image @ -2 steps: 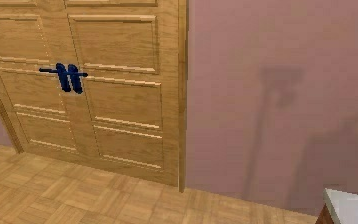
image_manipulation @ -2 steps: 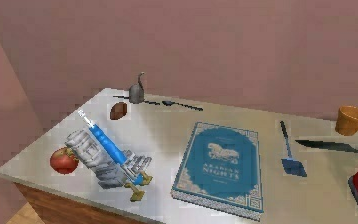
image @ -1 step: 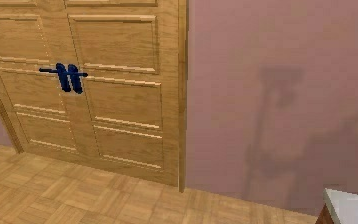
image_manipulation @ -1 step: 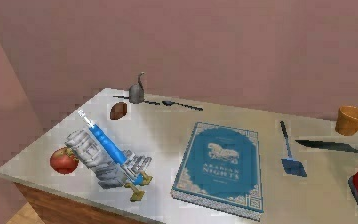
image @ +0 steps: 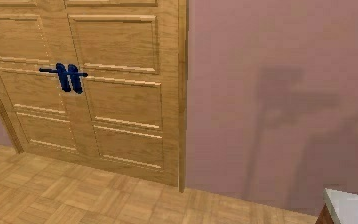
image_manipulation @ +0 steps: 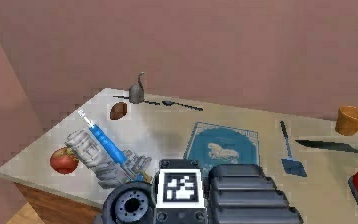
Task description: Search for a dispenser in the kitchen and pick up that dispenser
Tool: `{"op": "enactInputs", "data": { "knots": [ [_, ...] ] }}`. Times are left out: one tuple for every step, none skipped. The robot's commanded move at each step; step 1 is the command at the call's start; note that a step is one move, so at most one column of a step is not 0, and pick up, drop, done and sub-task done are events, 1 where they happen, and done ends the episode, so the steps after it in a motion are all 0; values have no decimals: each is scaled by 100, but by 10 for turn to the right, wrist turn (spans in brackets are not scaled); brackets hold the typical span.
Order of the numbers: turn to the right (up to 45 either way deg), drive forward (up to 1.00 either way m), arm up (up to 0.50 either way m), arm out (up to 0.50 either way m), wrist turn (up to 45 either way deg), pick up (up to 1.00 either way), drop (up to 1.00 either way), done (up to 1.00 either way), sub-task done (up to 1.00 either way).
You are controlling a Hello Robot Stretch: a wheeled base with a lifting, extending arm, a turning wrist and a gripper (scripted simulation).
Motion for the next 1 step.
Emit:
{"op": "enactInputs", "data": {
  "knots": [
    [0, 0, 0, 4, 0, 0, 0, 0, 0]
  ]
}}
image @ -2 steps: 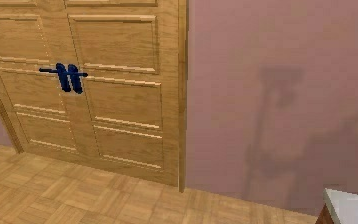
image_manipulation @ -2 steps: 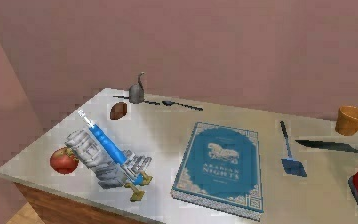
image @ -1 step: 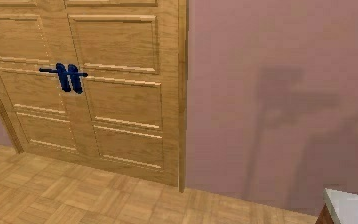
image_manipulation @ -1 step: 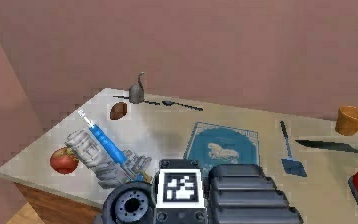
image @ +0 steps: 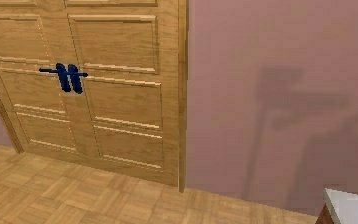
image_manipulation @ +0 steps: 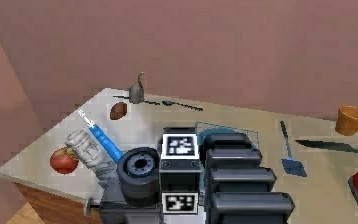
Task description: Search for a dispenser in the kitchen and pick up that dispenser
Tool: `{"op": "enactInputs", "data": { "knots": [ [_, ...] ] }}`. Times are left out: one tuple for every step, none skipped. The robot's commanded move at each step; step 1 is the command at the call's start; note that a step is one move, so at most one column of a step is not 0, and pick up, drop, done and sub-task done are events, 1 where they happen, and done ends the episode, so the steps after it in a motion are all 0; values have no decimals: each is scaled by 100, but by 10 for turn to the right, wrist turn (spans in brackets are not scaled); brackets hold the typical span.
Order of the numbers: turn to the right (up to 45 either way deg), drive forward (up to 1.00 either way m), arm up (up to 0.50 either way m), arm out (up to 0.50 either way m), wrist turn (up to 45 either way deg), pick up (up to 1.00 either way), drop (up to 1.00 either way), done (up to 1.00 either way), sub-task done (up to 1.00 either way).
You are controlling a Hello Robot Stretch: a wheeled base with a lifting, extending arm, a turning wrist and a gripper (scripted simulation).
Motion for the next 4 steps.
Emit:
{"op": "enactInputs", "data": {
  "knots": [
    [0, 0, 0, 0, 450, 0, 0, 0, 0],
    [0, 0, 0, 0, 450, 0, 0, 0, 0],
    [0, 0, 0, 0, 450, 0, 0, 0, 0],
    [0, 0, 0, 0, 210, 0, 0, 0, 0]
  ]
}}
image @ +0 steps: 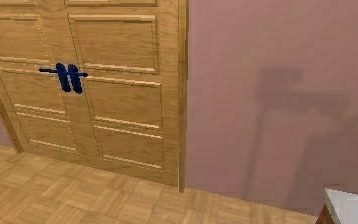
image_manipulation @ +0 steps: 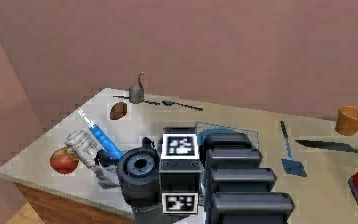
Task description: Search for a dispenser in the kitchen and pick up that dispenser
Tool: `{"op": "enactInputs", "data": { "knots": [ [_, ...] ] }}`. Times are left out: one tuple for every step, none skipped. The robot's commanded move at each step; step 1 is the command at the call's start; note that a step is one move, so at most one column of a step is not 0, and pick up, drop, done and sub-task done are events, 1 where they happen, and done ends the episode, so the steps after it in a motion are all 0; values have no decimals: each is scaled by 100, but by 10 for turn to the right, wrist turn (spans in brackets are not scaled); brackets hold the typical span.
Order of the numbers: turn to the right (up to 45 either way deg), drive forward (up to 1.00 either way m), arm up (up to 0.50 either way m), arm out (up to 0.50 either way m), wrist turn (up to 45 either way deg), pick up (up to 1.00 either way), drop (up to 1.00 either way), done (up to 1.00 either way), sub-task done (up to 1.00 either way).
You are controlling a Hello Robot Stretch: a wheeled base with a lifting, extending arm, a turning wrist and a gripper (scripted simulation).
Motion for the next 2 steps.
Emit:
{"op": "enactInputs", "data": {
  "knots": [
    [0, 0, -10, 0, 0, 0, 0, 0, 0],
    [0, 0, 0, 0, 0, 100, 0, 0, 0]
  ]
}}
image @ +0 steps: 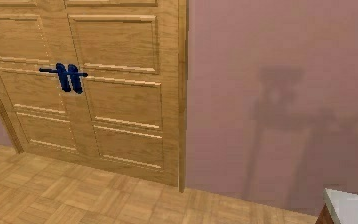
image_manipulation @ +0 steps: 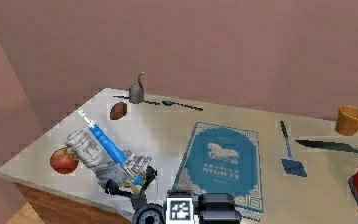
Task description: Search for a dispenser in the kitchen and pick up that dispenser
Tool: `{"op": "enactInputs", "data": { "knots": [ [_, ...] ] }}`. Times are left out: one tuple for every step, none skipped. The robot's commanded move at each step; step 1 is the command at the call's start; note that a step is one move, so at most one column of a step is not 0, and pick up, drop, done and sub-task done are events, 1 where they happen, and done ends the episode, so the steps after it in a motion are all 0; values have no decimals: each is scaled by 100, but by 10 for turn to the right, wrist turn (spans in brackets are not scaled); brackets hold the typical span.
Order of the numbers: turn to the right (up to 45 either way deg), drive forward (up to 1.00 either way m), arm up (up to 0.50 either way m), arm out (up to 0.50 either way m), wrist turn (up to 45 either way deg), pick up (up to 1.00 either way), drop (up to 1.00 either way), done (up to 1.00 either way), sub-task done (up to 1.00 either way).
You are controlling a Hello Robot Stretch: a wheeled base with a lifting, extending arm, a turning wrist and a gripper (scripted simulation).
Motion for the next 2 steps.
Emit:
{"op": "enactInputs", "data": {
  "knots": [
    [0, 0, 10, 0, 0, 0, 0, 0, 0],
    [0, 0, 0, 0, 0, 0, 0, 100, 0]
  ]
}}
